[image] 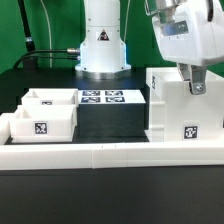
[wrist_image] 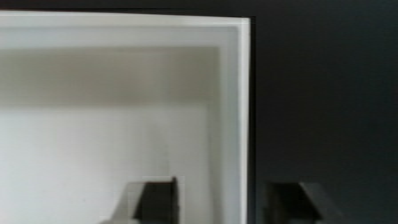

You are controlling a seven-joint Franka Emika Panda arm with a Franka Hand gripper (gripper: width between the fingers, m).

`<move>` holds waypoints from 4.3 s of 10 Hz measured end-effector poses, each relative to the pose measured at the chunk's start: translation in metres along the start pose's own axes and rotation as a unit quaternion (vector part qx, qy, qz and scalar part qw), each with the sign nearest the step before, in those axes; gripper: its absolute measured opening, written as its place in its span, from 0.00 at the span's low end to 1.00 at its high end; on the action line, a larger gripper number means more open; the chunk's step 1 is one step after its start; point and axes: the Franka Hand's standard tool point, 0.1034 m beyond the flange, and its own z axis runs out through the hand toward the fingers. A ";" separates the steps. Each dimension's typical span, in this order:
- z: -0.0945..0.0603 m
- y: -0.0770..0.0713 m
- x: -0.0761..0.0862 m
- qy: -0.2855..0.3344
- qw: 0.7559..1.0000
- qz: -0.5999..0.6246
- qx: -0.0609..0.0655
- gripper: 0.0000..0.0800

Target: Assemble drawer

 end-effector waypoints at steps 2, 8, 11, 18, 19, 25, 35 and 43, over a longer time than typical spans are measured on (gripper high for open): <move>0.000 0.000 0.000 0.000 1.000 -0.002 0.000 0.55; -0.025 0.008 0.007 -0.008 0.995 -0.098 0.010 0.81; -0.041 0.013 0.014 -0.013 0.989 -0.144 0.020 0.81; -0.052 0.026 0.051 0.012 0.846 -0.533 -0.011 0.81; -0.051 0.027 0.049 0.011 0.832 -0.554 -0.012 0.81; -0.047 0.050 0.085 0.020 0.769 -0.635 -0.071 0.81; -0.037 0.076 0.131 0.032 0.761 -0.643 -0.081 0.81; 0.002 0.122 0.182 0.054 0.723 -0.682 -0.100 0.81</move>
Offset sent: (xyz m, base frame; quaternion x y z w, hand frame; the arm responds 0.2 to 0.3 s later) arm 0.0000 0.0000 0.0000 0.0000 0.0000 0.0000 1.0000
